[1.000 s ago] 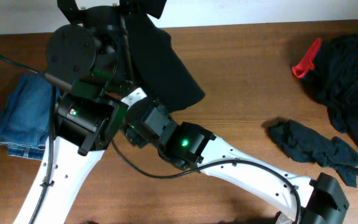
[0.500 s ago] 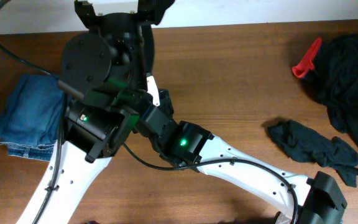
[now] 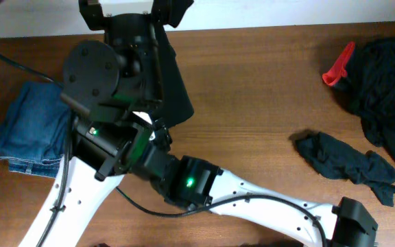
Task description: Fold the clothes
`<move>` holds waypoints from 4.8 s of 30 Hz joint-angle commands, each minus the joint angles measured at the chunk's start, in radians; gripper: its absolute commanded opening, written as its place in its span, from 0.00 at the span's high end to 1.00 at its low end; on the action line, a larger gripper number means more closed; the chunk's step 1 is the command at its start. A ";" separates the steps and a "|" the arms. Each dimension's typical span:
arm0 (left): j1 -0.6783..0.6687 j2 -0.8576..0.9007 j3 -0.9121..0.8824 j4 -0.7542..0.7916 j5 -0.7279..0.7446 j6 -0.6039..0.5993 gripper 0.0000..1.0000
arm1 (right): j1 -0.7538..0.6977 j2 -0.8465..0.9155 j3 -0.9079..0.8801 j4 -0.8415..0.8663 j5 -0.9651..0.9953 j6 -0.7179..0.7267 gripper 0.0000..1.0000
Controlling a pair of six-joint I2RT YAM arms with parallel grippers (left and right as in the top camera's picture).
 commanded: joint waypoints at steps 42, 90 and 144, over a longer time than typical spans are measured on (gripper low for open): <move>0.220 0.148 0.038 -0.535 -0.046 -0.307 0.99 | -0.917 -0.326 -0.002 -0.404 -0.064 -0.312 0.96; 0.374 0.231 0.037 -1.098 0.161 -0.474 0.23 | -0.986 -0.246 -0.002 -0.581 -0.556 -0.308 0.24; 0.518 0.235 -0.415 -1.141 0.533 -0.545 0.23 | -0.576 0.162 -0.345 -0.401 -0.895 0.291 0.96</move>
